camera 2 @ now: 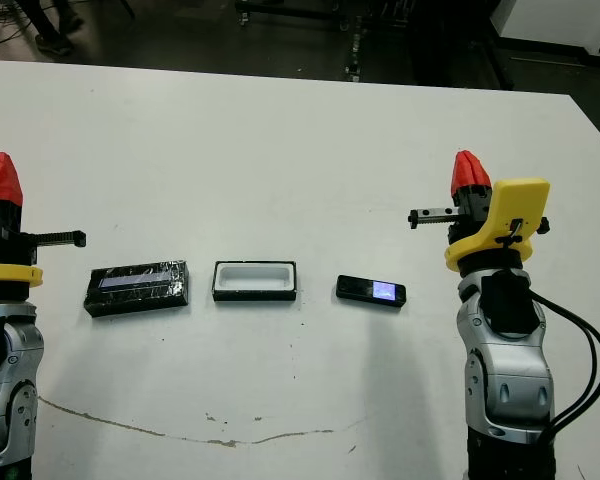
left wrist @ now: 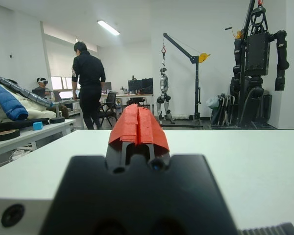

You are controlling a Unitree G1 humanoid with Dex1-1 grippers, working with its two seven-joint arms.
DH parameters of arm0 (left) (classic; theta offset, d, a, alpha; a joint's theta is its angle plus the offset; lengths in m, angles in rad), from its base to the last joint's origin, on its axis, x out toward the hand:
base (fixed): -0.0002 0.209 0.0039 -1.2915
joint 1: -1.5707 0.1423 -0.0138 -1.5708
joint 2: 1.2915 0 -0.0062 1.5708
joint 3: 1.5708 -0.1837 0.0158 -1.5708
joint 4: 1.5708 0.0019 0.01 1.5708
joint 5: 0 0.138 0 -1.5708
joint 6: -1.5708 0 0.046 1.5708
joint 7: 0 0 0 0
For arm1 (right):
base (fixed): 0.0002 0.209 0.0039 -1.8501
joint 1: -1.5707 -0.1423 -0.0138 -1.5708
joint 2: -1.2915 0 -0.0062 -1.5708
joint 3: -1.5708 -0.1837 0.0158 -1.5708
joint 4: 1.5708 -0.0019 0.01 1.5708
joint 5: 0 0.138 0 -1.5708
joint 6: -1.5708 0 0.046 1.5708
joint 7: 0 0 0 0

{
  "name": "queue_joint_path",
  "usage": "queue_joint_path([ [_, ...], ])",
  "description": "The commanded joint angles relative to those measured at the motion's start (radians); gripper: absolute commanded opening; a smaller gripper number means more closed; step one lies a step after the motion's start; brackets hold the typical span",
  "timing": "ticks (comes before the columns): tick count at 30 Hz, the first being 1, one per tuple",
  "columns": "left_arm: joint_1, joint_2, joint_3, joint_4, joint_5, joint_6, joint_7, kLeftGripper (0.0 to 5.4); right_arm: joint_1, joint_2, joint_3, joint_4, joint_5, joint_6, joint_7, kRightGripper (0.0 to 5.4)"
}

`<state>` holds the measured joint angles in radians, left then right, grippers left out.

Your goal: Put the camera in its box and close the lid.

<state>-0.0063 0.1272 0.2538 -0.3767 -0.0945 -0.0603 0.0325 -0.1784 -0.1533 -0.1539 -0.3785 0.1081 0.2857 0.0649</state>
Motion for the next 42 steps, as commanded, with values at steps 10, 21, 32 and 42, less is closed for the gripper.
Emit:
queue_joint_path([
  [10,-0.001,0.002,-0.009,0.012,0.011,0.000,-0.002,0.01,0.016,-0.009,-0.002,-0.010,0.004,0.024,0.007,0.00],
  [21,0.008,-0.003,-0.009,0.004,0.009,-0.001,-0.002,0.01,-0.057,-0.161,-0.001,0.000,0.053,0.076,0.206,0.00],
  [32,0.004,-0.002,-0.017,-0.001,0.014,0.010,-0.003,0.00,-0.277,-0.514,0.069,0.217,0.208,0.146,0.747,1.12],
  [42,0.005,0.001,-0.016,-0.007,0.019,0.008,0.001,0.00,-0.404,-0.598,0.226,0.403,0.123,-0.028,1.035,2.68],
])
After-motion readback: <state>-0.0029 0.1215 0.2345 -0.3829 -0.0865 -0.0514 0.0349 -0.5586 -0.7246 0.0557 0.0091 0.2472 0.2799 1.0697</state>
